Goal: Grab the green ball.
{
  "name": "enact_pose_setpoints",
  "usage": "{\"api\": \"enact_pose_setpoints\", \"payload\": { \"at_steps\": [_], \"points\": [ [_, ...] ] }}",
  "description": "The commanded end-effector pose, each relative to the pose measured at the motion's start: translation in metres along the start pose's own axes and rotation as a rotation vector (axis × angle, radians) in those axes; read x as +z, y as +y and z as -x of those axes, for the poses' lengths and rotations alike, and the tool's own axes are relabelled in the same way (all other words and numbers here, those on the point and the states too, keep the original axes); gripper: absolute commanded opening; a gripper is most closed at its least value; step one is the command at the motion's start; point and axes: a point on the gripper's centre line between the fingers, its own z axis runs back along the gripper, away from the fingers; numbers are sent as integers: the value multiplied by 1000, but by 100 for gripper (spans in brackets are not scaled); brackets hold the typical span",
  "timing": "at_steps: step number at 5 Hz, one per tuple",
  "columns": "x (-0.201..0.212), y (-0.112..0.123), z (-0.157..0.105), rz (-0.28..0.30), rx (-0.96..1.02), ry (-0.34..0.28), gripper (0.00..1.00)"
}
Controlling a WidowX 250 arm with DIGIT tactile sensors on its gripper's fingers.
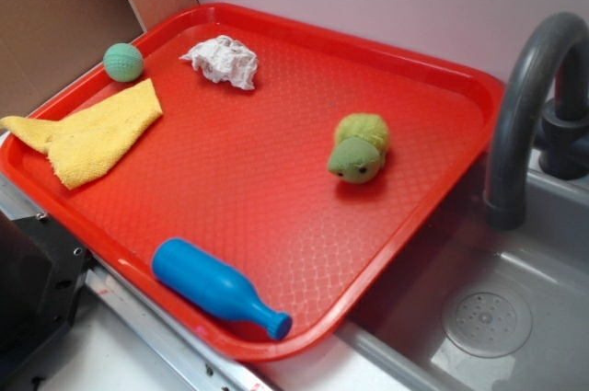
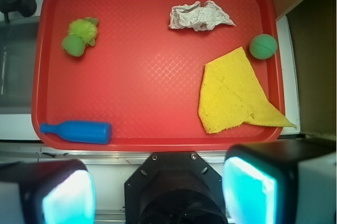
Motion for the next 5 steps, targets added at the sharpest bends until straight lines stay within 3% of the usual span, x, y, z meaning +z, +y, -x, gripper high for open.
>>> {"api": "enact_pose_setpoints", "payload": {
  "at_steps": [1,2,3,4,5],
  "points": [
    [0,0,0,0,0,0,100],
    [-11,23,-9,-6,248,-61,100],
    [-29,44,-20,-127,485,-78,100],
    [-58,66,-29,-131,736,-183,100],
    [-85,94,-37,-190,979,-279,100]
  ]
}}
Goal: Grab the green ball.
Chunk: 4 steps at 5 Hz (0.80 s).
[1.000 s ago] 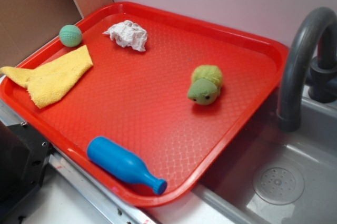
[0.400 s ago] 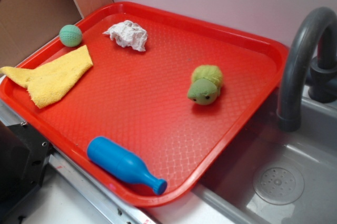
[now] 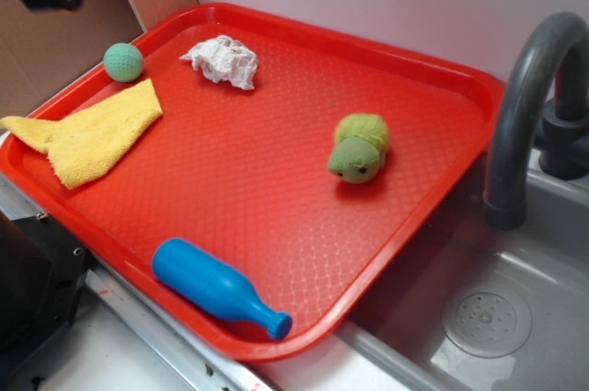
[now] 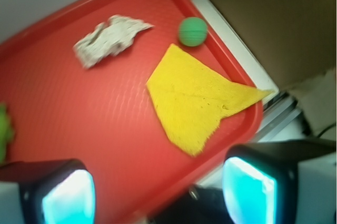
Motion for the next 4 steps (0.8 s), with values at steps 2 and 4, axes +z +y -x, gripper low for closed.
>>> {"api": "enact_pose_setpoints", "payload": {
  "at_steps": [2,4],
  "points": [
    [-80,49,-64,-112,691,-248,100],
    [-116,58,-96,-107,855,-231,100]
  ]
}}
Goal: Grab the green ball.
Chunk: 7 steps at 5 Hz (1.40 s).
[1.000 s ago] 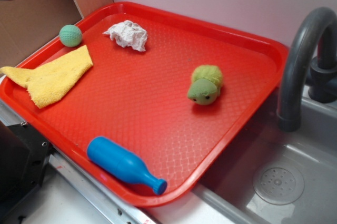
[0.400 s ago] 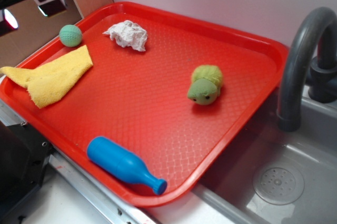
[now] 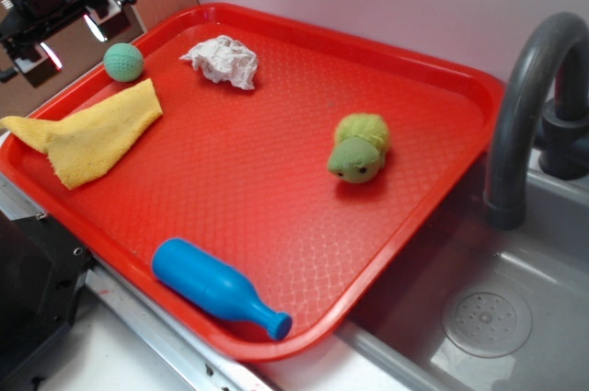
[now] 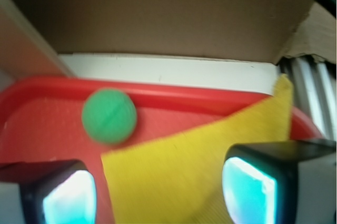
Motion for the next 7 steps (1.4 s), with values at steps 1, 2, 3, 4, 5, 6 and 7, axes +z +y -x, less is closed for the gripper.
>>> {"api": "enact_pose_setpoints", "payload": {
  "at_steps": [1,2,3,4,5,6,7],
  "points": [
    [-30,-14,-27,33,106,17,100],
    [-43,-24,-29,59,102,52,100],
    [-54,-27,-22,46,93,88,100],
    [-64,-24,-14,18,69,112,100],
    [-70,-21,-10,-14,66,122,100],
    [-70,-20,-9,-25,69,98,0],
    [-59,-22,-8,-20,66,81,0]
  ]
}}
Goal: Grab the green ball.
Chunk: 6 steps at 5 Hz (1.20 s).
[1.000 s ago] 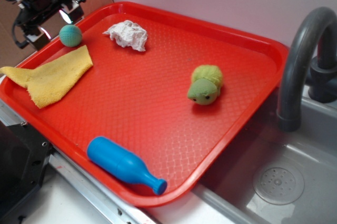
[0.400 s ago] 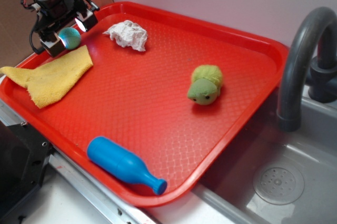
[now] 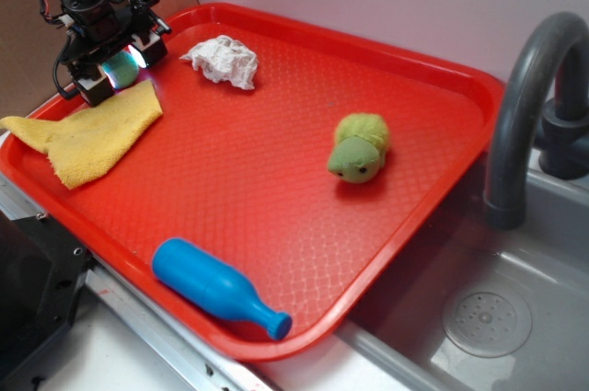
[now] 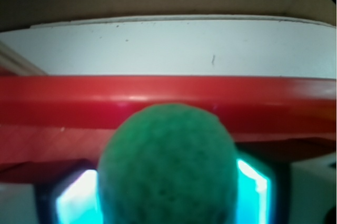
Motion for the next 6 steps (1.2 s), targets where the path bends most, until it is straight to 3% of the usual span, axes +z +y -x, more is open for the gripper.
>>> {"api": "enact_pose_setpoints", "payload": {
  "at_steps": [1,2,3,4,5,6],
  "points": [
    [32,5,-2,1,-42,-49,0],
    [62,0,-6,31,-179,7,0],
    [91,-7,-2,123,-389,119,0],
    [125,-16,16,179,-612,289,0],
    [176,-13,49,274,-839,396,0],
    [228,8,77,320,-1088,400,0]
  ]
}}
